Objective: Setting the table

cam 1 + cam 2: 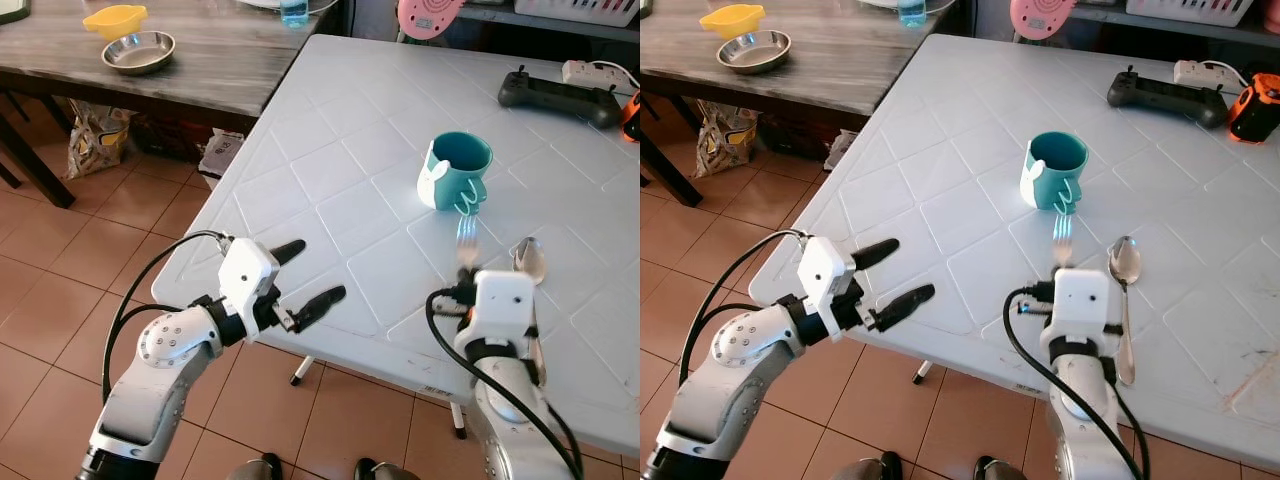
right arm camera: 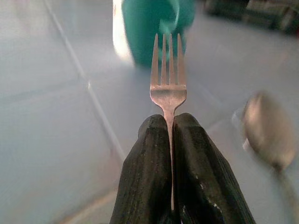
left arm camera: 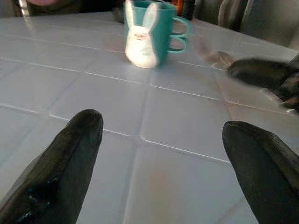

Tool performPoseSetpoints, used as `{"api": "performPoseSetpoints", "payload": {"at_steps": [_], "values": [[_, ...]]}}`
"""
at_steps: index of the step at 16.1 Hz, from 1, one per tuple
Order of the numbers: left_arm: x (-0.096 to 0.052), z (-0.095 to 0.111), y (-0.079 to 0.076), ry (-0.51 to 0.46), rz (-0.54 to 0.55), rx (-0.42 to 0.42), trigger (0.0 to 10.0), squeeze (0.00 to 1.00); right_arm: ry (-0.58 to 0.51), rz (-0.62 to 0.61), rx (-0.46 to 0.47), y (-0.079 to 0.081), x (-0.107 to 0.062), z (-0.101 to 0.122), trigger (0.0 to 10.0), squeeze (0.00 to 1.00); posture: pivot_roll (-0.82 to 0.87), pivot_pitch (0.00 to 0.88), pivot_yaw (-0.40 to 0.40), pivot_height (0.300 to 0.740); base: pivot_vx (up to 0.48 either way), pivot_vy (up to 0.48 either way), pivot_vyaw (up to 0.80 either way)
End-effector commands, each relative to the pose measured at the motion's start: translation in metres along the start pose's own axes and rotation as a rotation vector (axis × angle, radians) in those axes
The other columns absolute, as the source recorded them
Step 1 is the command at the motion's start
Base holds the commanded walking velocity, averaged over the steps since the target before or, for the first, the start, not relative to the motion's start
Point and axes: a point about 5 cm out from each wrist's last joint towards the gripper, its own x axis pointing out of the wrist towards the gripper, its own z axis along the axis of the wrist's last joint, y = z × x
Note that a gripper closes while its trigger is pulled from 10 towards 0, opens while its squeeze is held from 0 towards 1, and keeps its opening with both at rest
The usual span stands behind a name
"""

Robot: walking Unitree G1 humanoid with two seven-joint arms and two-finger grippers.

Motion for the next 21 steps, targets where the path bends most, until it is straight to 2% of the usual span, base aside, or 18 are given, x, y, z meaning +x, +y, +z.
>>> {"api": "performPoseSetpoints", "payload": {"at_steps": [1, 2, 3, 5, 6, 7, 8, 9, 10, 12, 16, 21], "values": [[-0.002, -0.003, 0.004, 0.013, 0.057, 0.009, 10.0, 0.00, -0.062, -0.008, -0.021, -0.001, -0.002, 0.009, 0.0, 0.00, 0.15, 0.195, 0.023, 0.740, 0.000, 0.000, 0.00], [0.001, -0.005, 0.007, -0.007, 0.096, -0.012, 10.0, 0.00, -0.087, -0.028, -0.060, -0.005, -0.003, 0.012, 0.0, 0.00, 0.14, 0.175, 0.014, 0.740, 0.000, 0.000, 0.00], [0.007, -0.006, 0.012, -0.020, 0.150, 0.002, 10.0, 0.00, -0.117, -0.054, -0.101, -0.012, -0.004, 0.015, 0.0, 0.00, 0.14, 0.159, 0.005, 0.740, 0.000, 0.000, 0.00], [0.011, -0.009, 0.018, -0.030, 0.235, 0.005, 10.0, 0.00, -0.141, -0.064, -0.119, -0.017, -0.007, 0.018, 0.0, 0.00, 0.13, 0.139, -0.006, 0.740, 0.000, 0.000, 0.00], [0.013, -0.011, 0.023, -0.032, 0.296, 0.001, 10.0, 0.00, -0.148, -0.078, -0.135, -0.022, -0.008, 0.018, 3.2, 0.00, 0.12, 0.125, -0.014, 0.740, 0.000, 0.000, 0.00], [0.014, -0.011, 0.027, -0.036, 0.343, 0.016, 10.0, 0.00, -0.156, -0.090, -0.144, -0.024, -0.009, 0.019, 4.9, 0.00, 0.12, 0.117, -0.019, 0.740, 0.000, 0.000, 0.00], [0.012, -0.013, 0.033, -0.047, 0.420, 0.013, 10.0, 0.00, -0.166, -0.096, -0.150, -0.026, -0.011, 0.020, 5.5, 0.00, 0.11, 0.116, -0.018, 0.740, 0.000, 0.000, 0.00], [0.008, -0.016, 0.038, -0.043, 0.504, 0.009, 10.0, 0.00, -0.175, -0.103, -0.152, -0.027, -0.012, 0.022, 9.5, 0.00, 0.10, 0.113, -0.020, 0.740, 0.000, 0.000, 0.00], [0.006, -0.018, 0.038, -0.040, 0.530, 0.026, 10.0, 0.00, -0.186, -0.111, -0.158, -0.028, -0.014, 0.024, 10.0, 0.00, 0.10, 0.111, -0.021, 0.740, 0.000, 0.000, 0.00], [0.005, -0.024, 0.033, -0.037, 0.539, 0.004, 10.0, 0.00, -0.197, -0.117, -0.159, -0.032, -0.019, 0.026, 10.0, 0.00, 0.09, 0.104, -0.032, 0.740, 0.000, 0.000, 0.00], [0.006, -0.035, 0.033, -0.017, 0.583, -0.025, 10.0, 0.00, -0.171, -0.145, -0.176, -0.041, -0.022, 0.024, 10.0, 0.00, 0.08, 0.095, -0.041, 0.740, 0.000, 0.000, 0.00], [0.016, -0.036, 0.034, -0.009, 0.580, -0.067, 10.0, 0.00, -0.162, -0.150, -0.178, -0.043, -0.023, 0.023, 10.0, 0.00, 0.06, 0.085, -0.031, 0.740, 0.000, 0.000, -0.78]]}}
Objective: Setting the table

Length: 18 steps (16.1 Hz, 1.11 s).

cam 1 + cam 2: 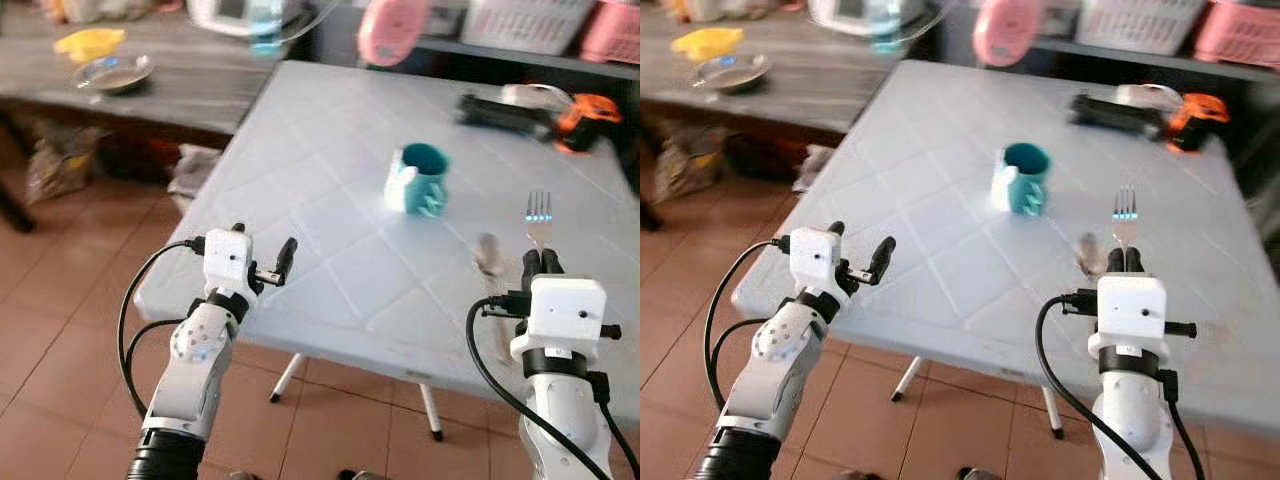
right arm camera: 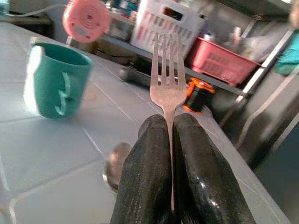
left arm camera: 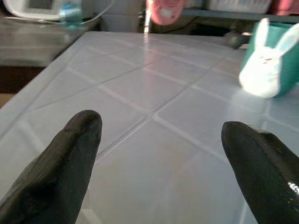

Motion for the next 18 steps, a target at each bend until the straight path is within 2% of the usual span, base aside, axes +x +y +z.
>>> {"api": "performPoseSetpoints", "payload": {"at_steps": [1, 7, 9, 11, 13, 18], "values": [[0.002, -0.001, 0.001, 0.012, -0.002, -0.007, 10.0, 0.00, -0.003, -0.011, 0.003, -0.002, -0.003, 0.002, 10.0, 0.00, 0.06, 0.086, -0.028, 0.740, 0.000, 0.000, -0.77], [0.008, 0.001, 0.013, 0.027, 0.041, -0.001, 10.0, 0.00, 0.005, -0.007, 0.006, -0.001, -0.004, 0.000, 10.0, 0.00, 0.06, 0.091, -0.020, 0.740, 0.000, 0.000, -0.78], [0.008, 0.002, 0.016, 0.030, 0.053, 0.048, 10.0, 0.00, 0.003, -0.007, 0.004, 0.000, -0.005, 0.001, 10.0, 0.00, 0.06, 0.093, -0.018, 0.740, 0.000, 0.000, -0.78], [0.009, 0.001, 0.016, 0.036, 0.045, 0.039, 10.0, 0.00, -0.006, -0.010, 0.005, -0.001, -0.006, 0.002, 10.0, 0.00, 0.06, 0.099, -0.015, 0.740, 0.000, 0.000, -0.44], [0.010, 0.001, 0.015, 0.037, 0.035, 0.035, 10.0, 0.00, -0.003, -0.012, 0.004, -0.002, -0.007, 0.002, 10.0, 0.00, 0.05, 0.101, -0.014, 0.740, 0.000, 0.000, 0.00], [0.011, 0.001, 0.014, 0.048, 0.023, 0.048, 10.0, 0.00, -0.011, -0.017, 0.002, -0.001, -0.007, 0.005, 10.0, 0.00, 0.05, 0.108, -0.003, 0.740, 0.000, 0.325, 0.00]]}}
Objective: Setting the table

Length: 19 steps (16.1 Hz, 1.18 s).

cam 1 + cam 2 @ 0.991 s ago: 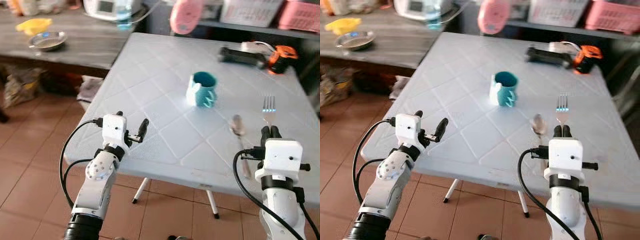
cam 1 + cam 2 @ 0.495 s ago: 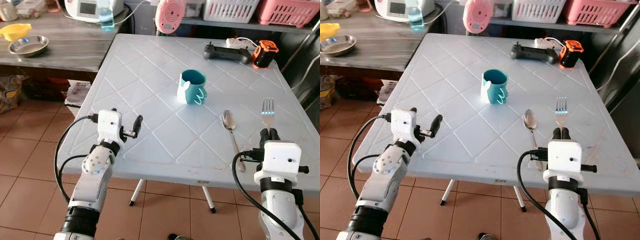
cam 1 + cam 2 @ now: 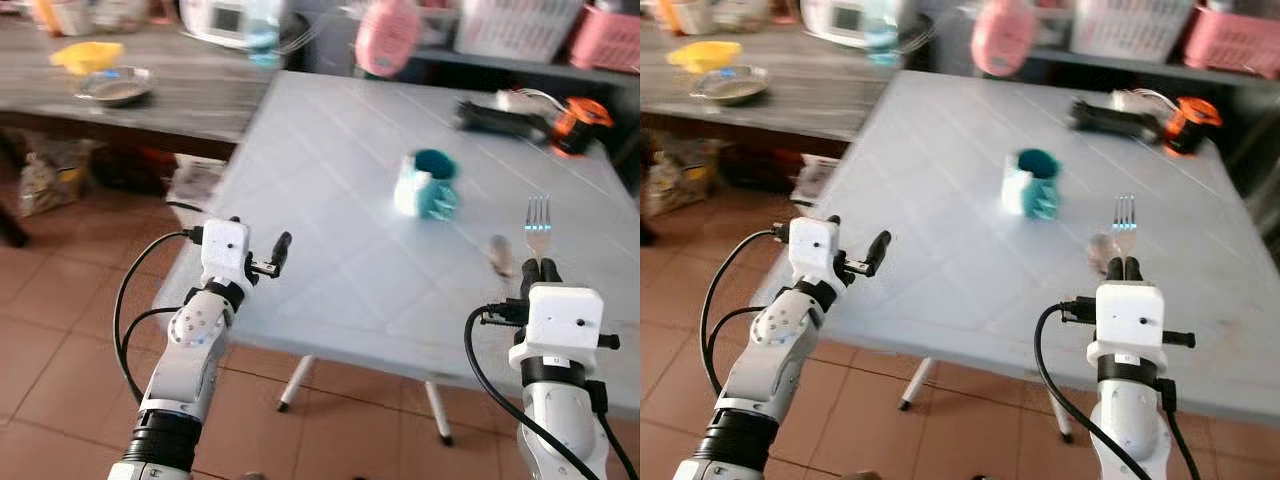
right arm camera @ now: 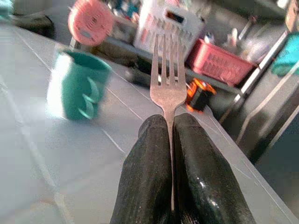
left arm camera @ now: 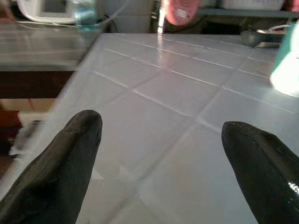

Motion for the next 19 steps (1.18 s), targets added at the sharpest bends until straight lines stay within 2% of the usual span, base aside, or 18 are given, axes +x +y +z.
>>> {"api": "performPoseSetpoints", "payload": {"at_steps": [1, 19], "values": [[0.0003, -0.0007, 0.0027, 0.017, 0.002, 0.018, 10.0, 0.00, -0.024, -0.017, 0.001, -0.0033, -0.0006, 0.0051, 10.0, 0.00, 0.05, 0.111, 0.004, 0.740, 0.000, 0.375, 0.00], [0.0029, 0.0016, 0.0072, 0.027, -0.014, 0.055, 10.0, 0.00, -0.017, -0.020, 0.004, 0.0011, -0.0005, 0.0010, 10.0, 0.00, 0.08, 0.115, 0.010, 0.740, 0.000, 0.399, 0.00]]}}
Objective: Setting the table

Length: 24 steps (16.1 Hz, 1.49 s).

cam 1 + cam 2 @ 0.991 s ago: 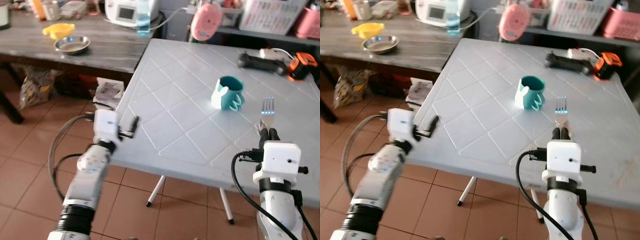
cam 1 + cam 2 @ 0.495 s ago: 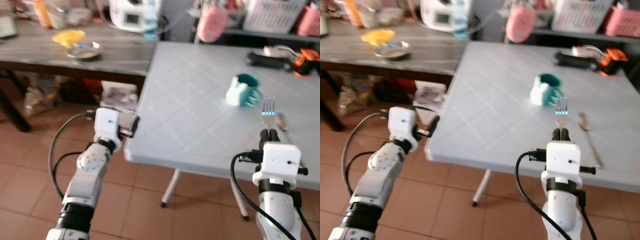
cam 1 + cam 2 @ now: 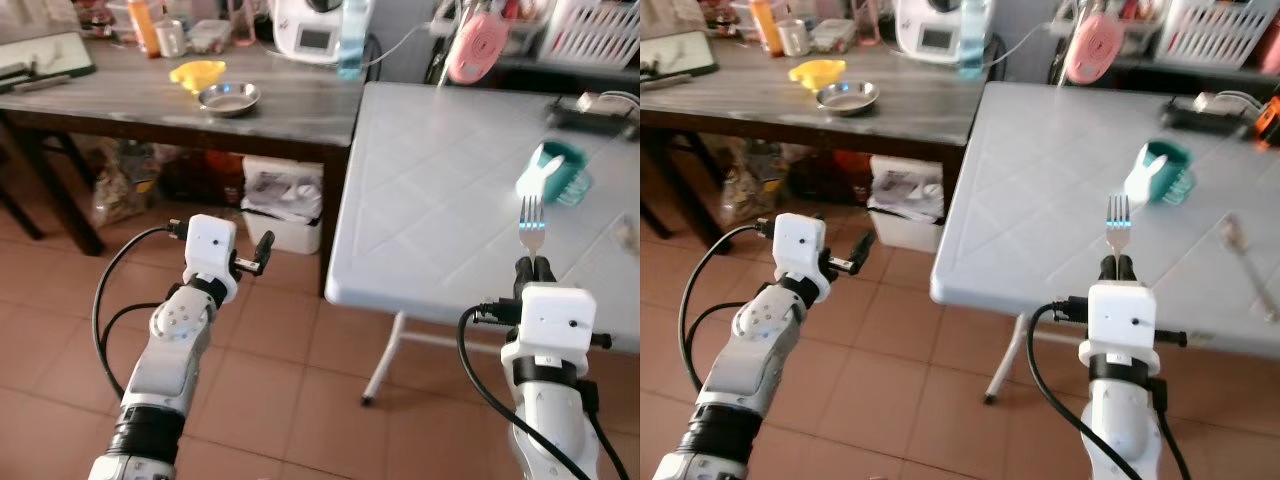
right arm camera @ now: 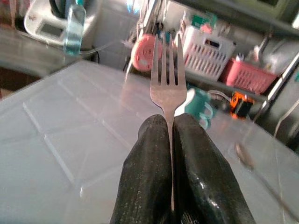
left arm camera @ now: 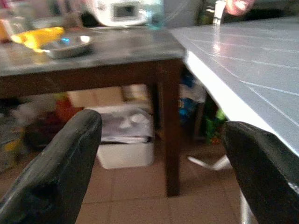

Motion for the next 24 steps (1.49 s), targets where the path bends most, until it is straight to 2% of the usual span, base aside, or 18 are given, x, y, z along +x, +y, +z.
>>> {"api": "performPoseSetpoints", "payload": {"at_steps": [1, 14, 20, 24], "values": [[0.001, 0.002, -0.001, -0.002, -0.008, 0.018, 10.0, 0.00, -0.005, -0.010, 0.002, -0.002, 0.001, 0.001, 10.0, 0.00, 0.08, 0.115, 0.009, 0.740, 0.000, 0.428, 0.00], [0.001, 0.001, -0.005, -0.003, -0.018, 0.015, 10.0, 0.00, -0.006, -0.006, -0.006, -0.001, 0.000, 0.000, 10.0, 0.00, 0.08, 0.116, 0.005, 0.740, 0.000, 0.375, 0.00], [0.000, 0.010, -0.010, -0.066, -0.039, 0.007, 10.0, 0.00, -0.016, -0.002, -0.004, 0.000, 0.002, 0.001, 10.0, 0.00, 0.09, 0.109, 0.005, 0.740, 0.000, 0.000, 0.00], [0.005, 0.016, -0.012, -0.099, -0.035, -0.010, 10.0, 0.00, -0.033, 0.000, -0.005, -0.001, 0.006, 0.004, 10.0, 0.00, 0.08, 0.093, 0.000, 0.740, 0.000, 0.000, 0.00]]}}
